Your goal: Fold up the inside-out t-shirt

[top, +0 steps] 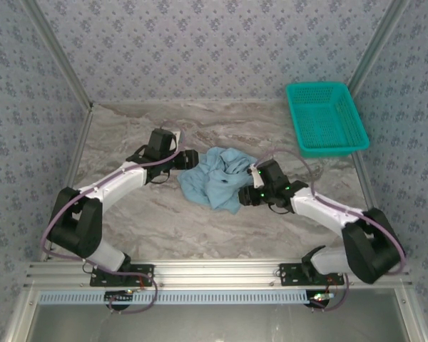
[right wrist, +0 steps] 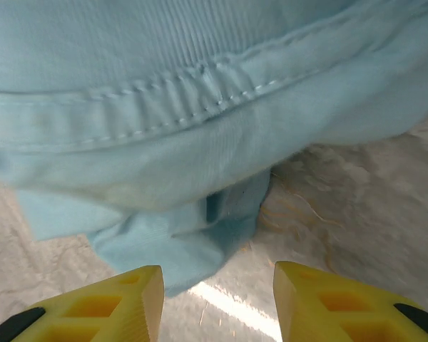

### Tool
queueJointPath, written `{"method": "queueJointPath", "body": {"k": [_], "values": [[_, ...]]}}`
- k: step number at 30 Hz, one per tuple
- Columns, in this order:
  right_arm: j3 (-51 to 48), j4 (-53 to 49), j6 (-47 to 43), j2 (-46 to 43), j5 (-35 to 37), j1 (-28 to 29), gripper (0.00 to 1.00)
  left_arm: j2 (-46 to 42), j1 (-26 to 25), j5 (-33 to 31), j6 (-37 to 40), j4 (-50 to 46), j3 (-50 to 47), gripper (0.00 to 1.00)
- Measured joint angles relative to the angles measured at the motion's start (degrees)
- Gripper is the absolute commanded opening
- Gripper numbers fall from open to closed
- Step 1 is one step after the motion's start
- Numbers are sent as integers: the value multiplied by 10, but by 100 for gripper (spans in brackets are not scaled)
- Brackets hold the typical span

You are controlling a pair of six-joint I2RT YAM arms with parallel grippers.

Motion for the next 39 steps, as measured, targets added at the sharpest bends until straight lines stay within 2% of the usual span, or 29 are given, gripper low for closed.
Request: {"method": "queueJointPath", "body": {"k": [5, 8, 11, 14, 18, 20, 23, 26, 30, 33, 39], "values": [[0, 89, 2, 65, -5, 9, 37, 0, 0, -4, 0, -7, 0, 74], [0, 127, -1, 92, -13, 5, 18, -1, 0, -10, 0, -13, 0, 74], [8, 120, 0, 108, -10, 1, 9, -1, 2, -15, 0, -14, 0, 74], [23, 64, -1, 88, 18, -3, 7, -1, 2, -17, 0, -13, 0, 74], [29, -52, 15, -23, 77, -29, 4, 10, 4, -6, 10, -5, 12, 74], [34, -101, 27, -88, 101, -49, 3, 43, 4, 14, 20, 10, 44, 72], [47, -149, 36, -139, 128, -77, 2, 113, 2, 55, 49, 22, 111, 71], [63, -184, 38, -141, 148, -97, 2, 183, -8, 89, 99, 13, 183, 72], [73, -208, 34, -121, 163, -112, 2, 266, -29, 124, 168, -49, 287, 72], [74, -217, 30, -111, 166, -120, 2, 322, -37, 152, 205, -101, 366, 67], [80, -220, 23, -108, 167, -127, 1, 365, -37, 193, 246, -186, 425, 58]]}}
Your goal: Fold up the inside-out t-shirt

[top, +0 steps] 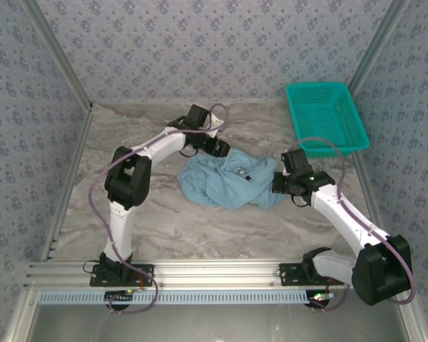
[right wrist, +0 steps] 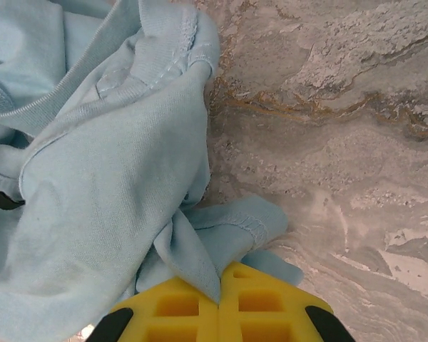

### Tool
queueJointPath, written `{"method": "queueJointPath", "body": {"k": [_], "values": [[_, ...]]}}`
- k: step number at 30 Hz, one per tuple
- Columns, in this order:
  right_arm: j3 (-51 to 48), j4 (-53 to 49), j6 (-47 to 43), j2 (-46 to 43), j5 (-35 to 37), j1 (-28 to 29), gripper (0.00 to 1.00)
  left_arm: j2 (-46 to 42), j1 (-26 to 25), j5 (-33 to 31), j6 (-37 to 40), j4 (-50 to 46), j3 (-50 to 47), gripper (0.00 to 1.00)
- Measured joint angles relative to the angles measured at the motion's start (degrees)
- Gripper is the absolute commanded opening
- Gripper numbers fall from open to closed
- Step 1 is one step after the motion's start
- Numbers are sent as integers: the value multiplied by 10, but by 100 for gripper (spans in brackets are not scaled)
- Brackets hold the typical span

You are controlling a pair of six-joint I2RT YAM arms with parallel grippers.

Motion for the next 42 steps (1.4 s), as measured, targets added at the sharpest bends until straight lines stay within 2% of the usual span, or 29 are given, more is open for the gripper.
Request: {"method": "queueJointPath", "body": {"k": [1, 4, 8, 10, 14, 17, 19, 22, 25, 29, 33, 38, 42], "values": [[2, 0, -2, 0, 1, -2, 1, 1, 0, 4, 4, -9, 0, 58], [4, 1, -7, 2, 1, -7, 0, 3, 0, 10, 12, -33, 5, 44], [8, 2, -14, 8, 5, -14, 0, 28, 0, 23, 20, -56, 50, 11], [18, 2, -21, 10, 11, -23, 0, 36, 2, 32, 21, -61, 64, 0], [55, 1, -39, 9, 28, -40, 0, 28, 10, 36, 13, -61, 68, 0], [103, -2, -61, -7, 49, -54, 0, -31, 29, 19, -16, -35, 25, 0], [144, -2, -83, -28, 65, -60, 0, -124, 49, -13, -42, -6, -41, 0], [211, 19, -115, -74, 78, -63, 0, -313, 76, -82, -69, 51, -121, 0], [271, 51, -148, -107, 80, -63, 0, -482, 76, -145, -82, 113, -144, 0], [336, 88, -180, -126, 77, -63, 0, -619, 68, -200, -83, 167, -140, 0], [395, 97, -200, -134, 63, -57, 0, -666, 59, -237, -82, 157, -103, 0], [498, 77, -206, -142, 40, -53, 0, -685, 32, -252, -74, 85, -47, 0], [570, 64, -208, -150, 35, -53, 0, -683, 31, -269, -64, 24, 23, 0]]}}
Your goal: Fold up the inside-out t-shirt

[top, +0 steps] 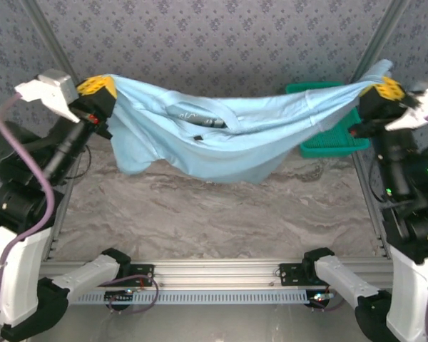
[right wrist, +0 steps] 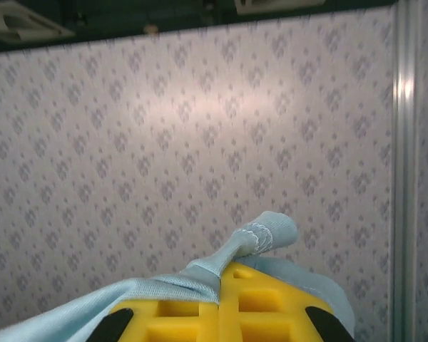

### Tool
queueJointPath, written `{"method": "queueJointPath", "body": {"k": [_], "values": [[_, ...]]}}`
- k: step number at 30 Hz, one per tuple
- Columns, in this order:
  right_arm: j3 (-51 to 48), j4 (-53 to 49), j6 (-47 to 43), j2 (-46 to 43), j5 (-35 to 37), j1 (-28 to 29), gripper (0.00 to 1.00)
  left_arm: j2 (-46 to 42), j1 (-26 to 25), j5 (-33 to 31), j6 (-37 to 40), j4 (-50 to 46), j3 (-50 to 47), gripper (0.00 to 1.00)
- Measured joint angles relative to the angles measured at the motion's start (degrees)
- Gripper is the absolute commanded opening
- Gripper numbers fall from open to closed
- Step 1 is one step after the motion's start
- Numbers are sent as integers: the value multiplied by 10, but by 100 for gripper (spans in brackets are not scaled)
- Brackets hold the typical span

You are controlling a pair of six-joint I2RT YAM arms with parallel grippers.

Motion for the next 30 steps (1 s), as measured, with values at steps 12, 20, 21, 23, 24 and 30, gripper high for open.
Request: {"method": "queueJointPath", "body": {"k": [12, 20, 21, 23, 24, 30], "values": [[17, 21, -66, 107, 54, -3, 0, 167, 67, -73, 34, -45, 106, 0], [-26, 121, -71, 402, 56, -40, 13, 440, 128, -50, 16, -8, 66, 22], [-24, 130, -70, 442, 58, -41, 23, 468, 130, -49, 10, 0, 66, 27], [5, 136, -66, 550, 61, -41, 37, 543, 136, -46, 5, 5, 80, 39], [26, 132, -67, 597, 64, -40, 42, 585, 138, -44, -1, -2, 104, 43], [107, 47, -80, 763, 71, -17, 55, 774, 155, -27, -24, -86, 308, 62]]}}
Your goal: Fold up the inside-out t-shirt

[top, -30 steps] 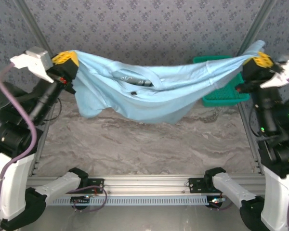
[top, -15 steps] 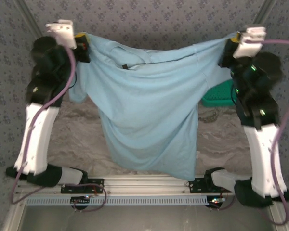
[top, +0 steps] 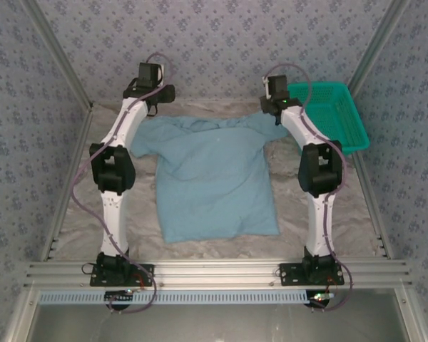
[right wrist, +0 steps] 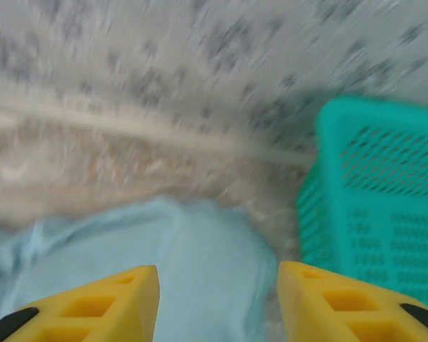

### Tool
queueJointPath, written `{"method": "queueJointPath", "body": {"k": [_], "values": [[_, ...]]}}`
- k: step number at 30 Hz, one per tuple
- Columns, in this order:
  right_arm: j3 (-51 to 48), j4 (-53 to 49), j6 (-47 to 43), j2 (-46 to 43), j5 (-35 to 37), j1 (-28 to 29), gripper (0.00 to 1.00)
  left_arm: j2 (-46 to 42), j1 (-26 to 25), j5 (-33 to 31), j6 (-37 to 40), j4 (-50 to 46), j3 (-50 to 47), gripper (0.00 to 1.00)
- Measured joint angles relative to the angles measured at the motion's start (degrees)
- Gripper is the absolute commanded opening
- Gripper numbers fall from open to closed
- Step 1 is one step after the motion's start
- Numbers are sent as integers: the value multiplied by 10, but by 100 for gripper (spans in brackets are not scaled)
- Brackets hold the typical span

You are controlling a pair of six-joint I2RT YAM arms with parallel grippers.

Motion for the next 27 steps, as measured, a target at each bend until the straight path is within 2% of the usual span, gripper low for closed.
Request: {"method": "queueJointPath", "body": {"k": [2, 3, 4, 6, 10, 14, 17, 21, 27], "values": [[1, -34, 1, -10, -3, 17, 57, 0, 3, 10, -7, -30, 14, 62], [-15, -38, 10, -32, -12, 28, 61, -8, 3, 19, -12, -36, 14, 62], [-39, -46, 19, -59, -23, 38, 65, -20, 3, 27, -17, -43, 8, 63], [-121, -41, 40, -139, -50, 59, 67, -70, -1, 44, -31, -31, -49, 63], [-297, -29, 103, -309, -130, 107, 66, -255, -27, 77, -63, 30, -311, 63], [-447, -15, 173, -391, -211, 125, 65, -377, -74, 92, -75, 76, -497, 63], [-542, -27, 217, -399, -233, 126, 62, -459, -127, 108, -87, 122, -654, 63], [-590, -39, 250, -373, -261, 118, 57, -478, -183, 143, -103, 160, -775, 63], [-588, -19, 270, -300, -275, 69, 46, -451, -257, 171, -90, 191, -819, 63]]}}
